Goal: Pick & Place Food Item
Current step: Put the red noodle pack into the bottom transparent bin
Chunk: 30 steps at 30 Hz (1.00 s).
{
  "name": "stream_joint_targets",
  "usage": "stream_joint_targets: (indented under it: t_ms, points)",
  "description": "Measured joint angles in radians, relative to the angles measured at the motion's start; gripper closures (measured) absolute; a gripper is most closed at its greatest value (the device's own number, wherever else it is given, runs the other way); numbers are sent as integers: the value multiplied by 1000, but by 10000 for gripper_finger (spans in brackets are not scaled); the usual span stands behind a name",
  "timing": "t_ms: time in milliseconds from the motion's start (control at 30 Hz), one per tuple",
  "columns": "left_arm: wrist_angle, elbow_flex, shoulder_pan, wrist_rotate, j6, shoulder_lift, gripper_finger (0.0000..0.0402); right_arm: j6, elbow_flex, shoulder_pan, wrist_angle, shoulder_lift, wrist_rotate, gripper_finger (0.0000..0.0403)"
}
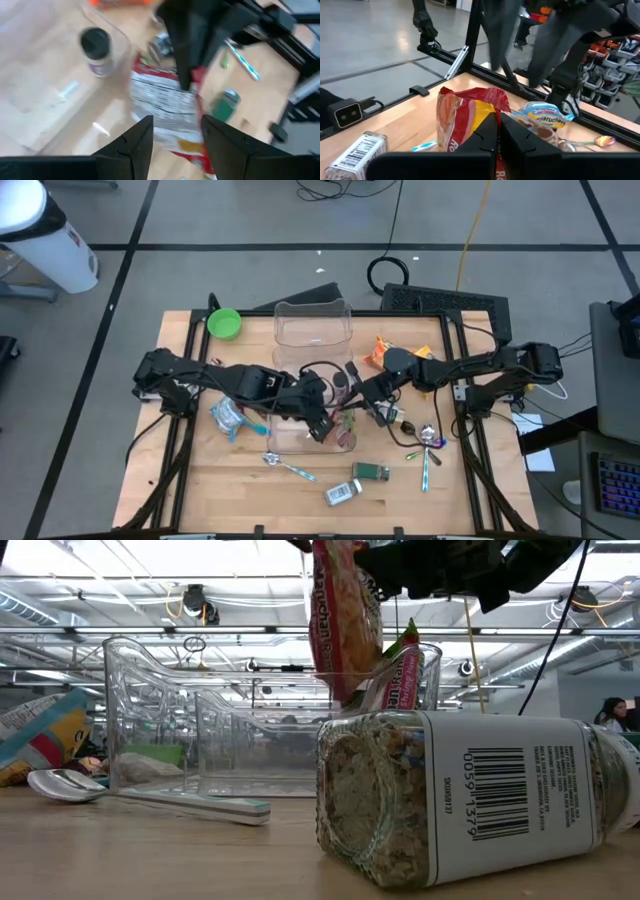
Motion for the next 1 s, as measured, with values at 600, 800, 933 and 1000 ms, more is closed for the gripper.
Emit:
stream_joint_targets:
  t_ms: [600,800,933,1000]
  points:
    - [6,0,9,-32,55,9,229,3,0,-49,47,-9,50,403]
    - [-15,0,40,14,102,43,229,4,0,-52,75,-9,47,403]
    - [-60,0,62,16,100,41,229,7,0,-58,72,-9,47,403]
    - [-77,0,70,17,97,41,229,7,0,-58,66,-9,48,403]
